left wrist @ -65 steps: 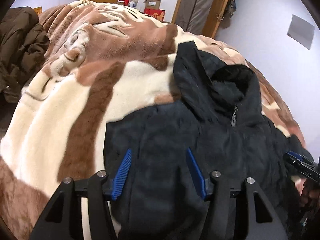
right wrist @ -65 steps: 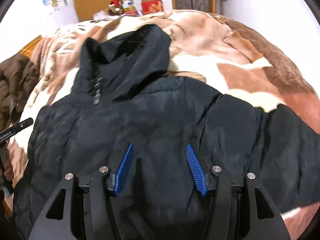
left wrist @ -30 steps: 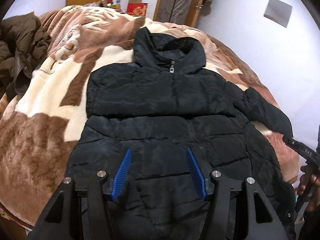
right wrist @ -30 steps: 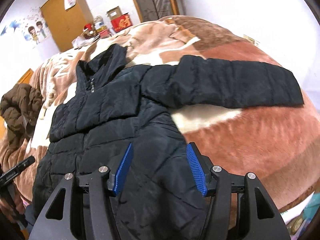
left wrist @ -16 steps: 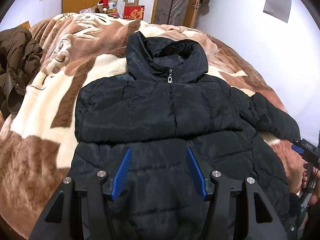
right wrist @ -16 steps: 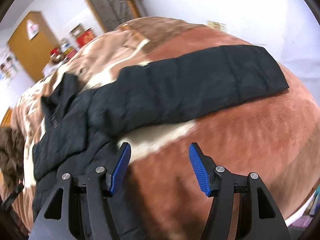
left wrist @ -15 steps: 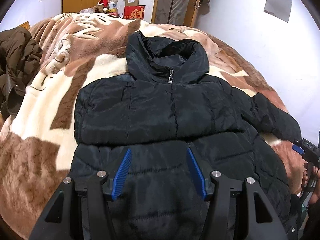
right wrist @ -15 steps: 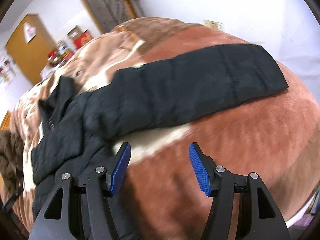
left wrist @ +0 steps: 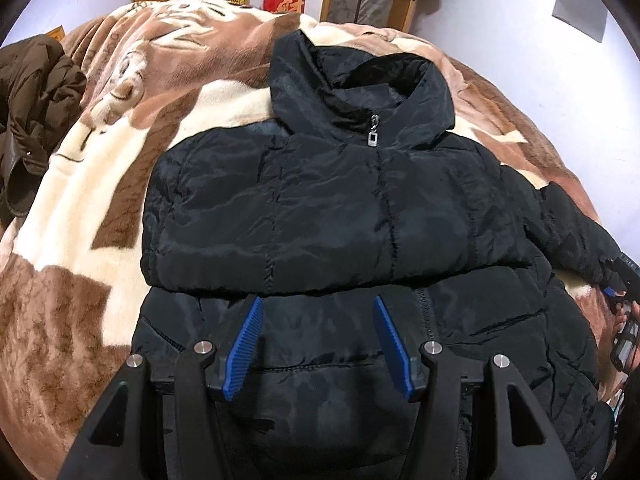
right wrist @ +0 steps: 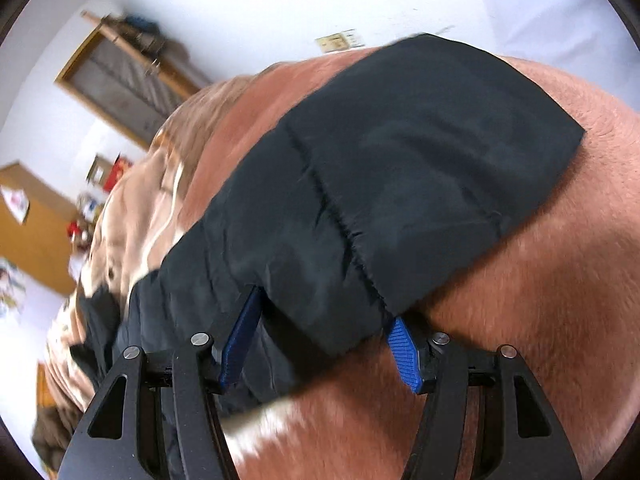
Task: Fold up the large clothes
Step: 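Grasp the other sleeve cuff with the right tool and lift it, then fold the held sleeve across the jacket body with the right tool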
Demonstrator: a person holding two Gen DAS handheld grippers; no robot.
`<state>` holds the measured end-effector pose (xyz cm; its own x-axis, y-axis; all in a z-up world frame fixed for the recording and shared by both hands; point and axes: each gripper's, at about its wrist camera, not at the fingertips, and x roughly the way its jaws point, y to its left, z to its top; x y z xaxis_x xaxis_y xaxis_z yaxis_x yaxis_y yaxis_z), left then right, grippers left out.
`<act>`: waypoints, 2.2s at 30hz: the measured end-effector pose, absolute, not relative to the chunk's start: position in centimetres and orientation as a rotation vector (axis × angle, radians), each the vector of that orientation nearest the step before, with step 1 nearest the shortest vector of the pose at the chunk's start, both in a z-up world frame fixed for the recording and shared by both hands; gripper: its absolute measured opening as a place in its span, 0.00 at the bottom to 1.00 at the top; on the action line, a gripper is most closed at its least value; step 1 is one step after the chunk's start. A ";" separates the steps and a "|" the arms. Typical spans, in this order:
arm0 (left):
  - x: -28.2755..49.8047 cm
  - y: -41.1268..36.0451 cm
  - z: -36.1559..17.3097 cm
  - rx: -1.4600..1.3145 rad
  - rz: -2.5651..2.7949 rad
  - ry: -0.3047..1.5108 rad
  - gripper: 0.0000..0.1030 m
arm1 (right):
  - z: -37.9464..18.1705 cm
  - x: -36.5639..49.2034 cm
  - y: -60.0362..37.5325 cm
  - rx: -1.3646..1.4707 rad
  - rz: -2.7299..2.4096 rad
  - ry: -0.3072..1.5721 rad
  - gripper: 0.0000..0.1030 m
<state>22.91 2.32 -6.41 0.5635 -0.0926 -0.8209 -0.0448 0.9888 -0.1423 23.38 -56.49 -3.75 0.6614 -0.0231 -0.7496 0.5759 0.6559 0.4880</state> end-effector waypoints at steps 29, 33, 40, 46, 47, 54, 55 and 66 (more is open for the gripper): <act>18.2 10.1 -4.9 -0.312 0.051 0.896 0.57 | 7.6 28.3 -19.9 0.187 0.352 0.825 0.13; 18.1 11.8 -5.5 -0.332 0.084 0.900 0.57 | 1.8 29.4 -16.0 0.138 0.388 0.938 0.20; 18.6 12.7 -5.6 -0.349 0.096 0.900 0.57 | -1.6 30.6 -13.5 0.122 0.472 1.034 0.54; 20.8 10.5 -3.8 -0.316 0.031 0.865 0.58 | 3.2 28.2 -16.2 0.142 0.558 0.905 0.55; 21.3 9.9 -3.5 -0.311 0.015 0.858 0.58 | 3.9 28.0 -17.3 0.125 0.537 0.875 0.55; 27.2 3.8 -3.1 -0.240 -0.126 0.828 0.58 | 1.9 30.5 -28.7 0.175 0.152 0.881 0.47; 28.1 2.9 -3.5 -0.234 -0.142 0.827 0.58 | 1.1 31.1 -29.8 0.182 0.114 0.901 0.39; 32.8 1.0 -12.3 -0.150 -0.052 0.942 0.42 | -6.2 34.6 -27.1 0.026 0.121 1.013 0.36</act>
